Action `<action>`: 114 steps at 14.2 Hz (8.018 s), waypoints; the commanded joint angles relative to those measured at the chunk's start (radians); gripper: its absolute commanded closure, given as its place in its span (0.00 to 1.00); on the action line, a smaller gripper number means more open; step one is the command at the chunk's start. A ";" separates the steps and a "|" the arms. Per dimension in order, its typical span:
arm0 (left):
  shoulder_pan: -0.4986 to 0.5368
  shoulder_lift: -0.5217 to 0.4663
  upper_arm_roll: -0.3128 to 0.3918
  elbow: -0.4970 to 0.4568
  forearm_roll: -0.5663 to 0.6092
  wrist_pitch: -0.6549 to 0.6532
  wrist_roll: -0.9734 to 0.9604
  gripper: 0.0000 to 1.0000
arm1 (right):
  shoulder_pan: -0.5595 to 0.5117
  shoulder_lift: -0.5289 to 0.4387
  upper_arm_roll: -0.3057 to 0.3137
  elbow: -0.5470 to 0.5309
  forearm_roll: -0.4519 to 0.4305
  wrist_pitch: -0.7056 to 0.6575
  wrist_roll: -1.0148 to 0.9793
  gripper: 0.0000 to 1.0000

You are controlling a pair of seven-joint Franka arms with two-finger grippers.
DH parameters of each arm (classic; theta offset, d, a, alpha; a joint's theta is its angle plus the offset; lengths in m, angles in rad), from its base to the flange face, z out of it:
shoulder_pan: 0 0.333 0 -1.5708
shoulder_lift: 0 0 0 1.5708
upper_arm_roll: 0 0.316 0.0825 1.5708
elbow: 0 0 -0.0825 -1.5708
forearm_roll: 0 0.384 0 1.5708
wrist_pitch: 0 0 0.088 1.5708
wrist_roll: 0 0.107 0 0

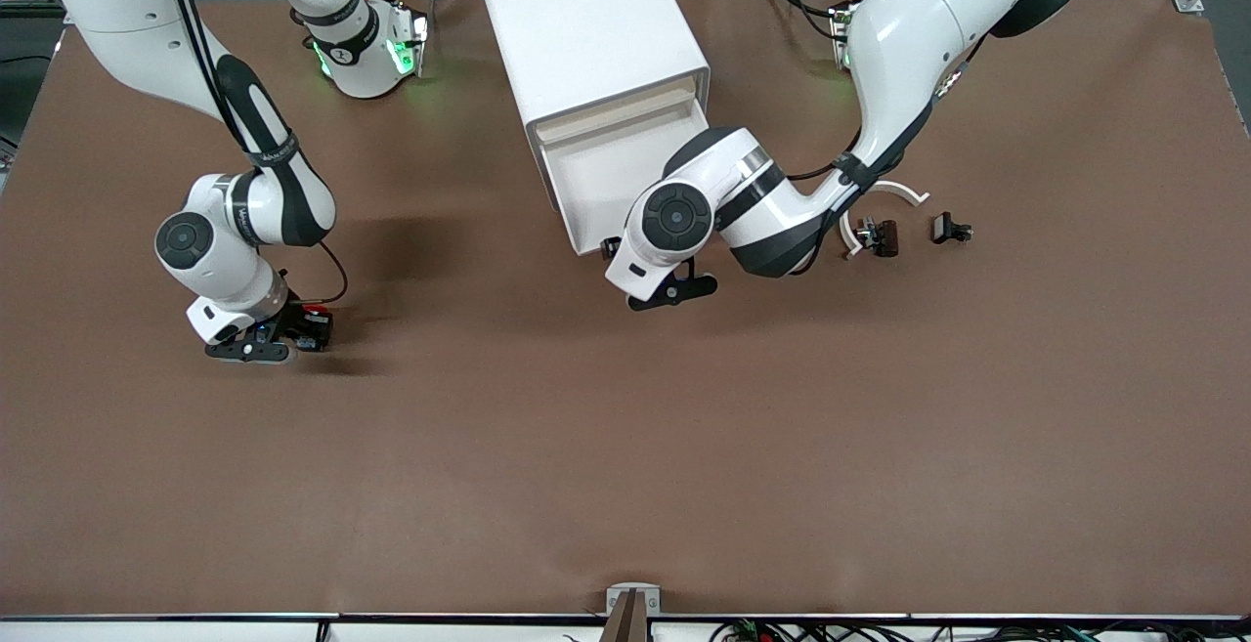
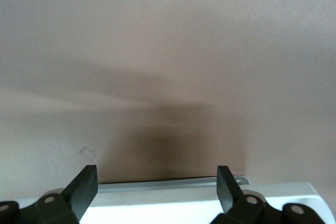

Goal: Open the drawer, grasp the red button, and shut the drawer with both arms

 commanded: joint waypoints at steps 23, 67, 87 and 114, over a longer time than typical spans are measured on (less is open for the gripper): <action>-0.012 -0.023 -0.055 -0.146 -0.336 0.014 -0.187 0.00 | -0.017 -0.226 0.014 0.587 0.000 -1.055 0.008 0.00; 0.297 -0.610 0.314 -0.080 -0.088 -0.554 0.779 0.00 | -0.065 -0.662 0.005 0.534 0.013 -1.266 -0.093 0.00; 0.227 -1.008 0.663 -0.425 -0.180 -0.347 1.141 0.00 | -0.062 -0.669 -0.009 0.536 0.005 -1.264 -0.095 0.00; 0.208 -0.972 0.650 -0.304 -0.203 -0.370 1.077 0.00 | -0.121 -0.671 0.037 0.534 0.010 -1.275 -0.098 0.00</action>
